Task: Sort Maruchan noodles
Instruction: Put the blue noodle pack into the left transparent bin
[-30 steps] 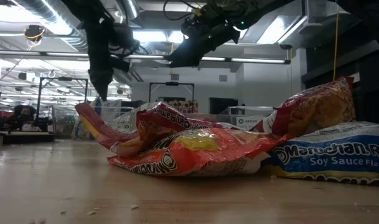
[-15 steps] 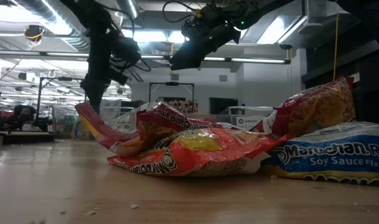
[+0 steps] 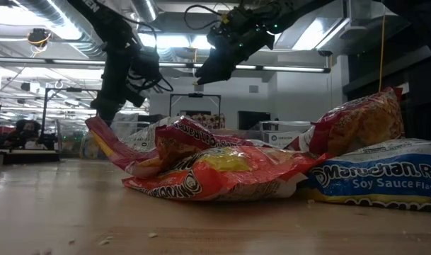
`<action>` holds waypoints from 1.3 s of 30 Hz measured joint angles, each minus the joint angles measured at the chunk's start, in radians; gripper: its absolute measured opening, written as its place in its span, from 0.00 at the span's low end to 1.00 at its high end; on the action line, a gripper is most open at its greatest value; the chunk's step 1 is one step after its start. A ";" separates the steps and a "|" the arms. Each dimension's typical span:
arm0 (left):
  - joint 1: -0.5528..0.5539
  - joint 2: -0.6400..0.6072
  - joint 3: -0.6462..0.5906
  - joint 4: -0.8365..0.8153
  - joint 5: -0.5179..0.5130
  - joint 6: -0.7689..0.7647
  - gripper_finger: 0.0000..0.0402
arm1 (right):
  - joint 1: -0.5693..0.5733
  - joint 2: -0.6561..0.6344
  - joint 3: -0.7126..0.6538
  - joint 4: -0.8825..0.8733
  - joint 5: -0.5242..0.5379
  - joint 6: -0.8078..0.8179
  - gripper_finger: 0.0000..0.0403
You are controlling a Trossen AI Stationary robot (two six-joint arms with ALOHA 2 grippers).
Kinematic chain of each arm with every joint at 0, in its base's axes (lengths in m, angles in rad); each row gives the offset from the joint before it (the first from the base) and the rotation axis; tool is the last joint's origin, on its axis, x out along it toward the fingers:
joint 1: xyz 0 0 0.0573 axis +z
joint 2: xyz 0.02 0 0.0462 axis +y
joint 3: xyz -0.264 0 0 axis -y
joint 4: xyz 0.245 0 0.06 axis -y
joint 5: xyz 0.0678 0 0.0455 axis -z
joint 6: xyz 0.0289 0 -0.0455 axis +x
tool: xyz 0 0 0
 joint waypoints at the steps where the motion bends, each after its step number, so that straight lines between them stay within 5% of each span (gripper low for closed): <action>1: 0.000 0.000 0.000 -0.001 0.000 -0.011 0.02 | 0.000 0.000 0.000 0.000 0.000 0.000 0.69; 16: -0.093 0.001 0.143 -0.383 0.044 -0.148 0.00 | 0.000 0.000 0.001 -0.015 -0.002 0.001 0.69; 25: -0.056 0.084 0.153 -0.405 0.190 -0.173 0.00 | 0.001 0.000 0.001 -0.024 -0.003 0.002 0.69; 39: -0.045 0.181 0.161 -0.153 0.034 -0.142 0.01 | 0.001 0.000 0.001 -0.034 -0.003 -0.013 0.69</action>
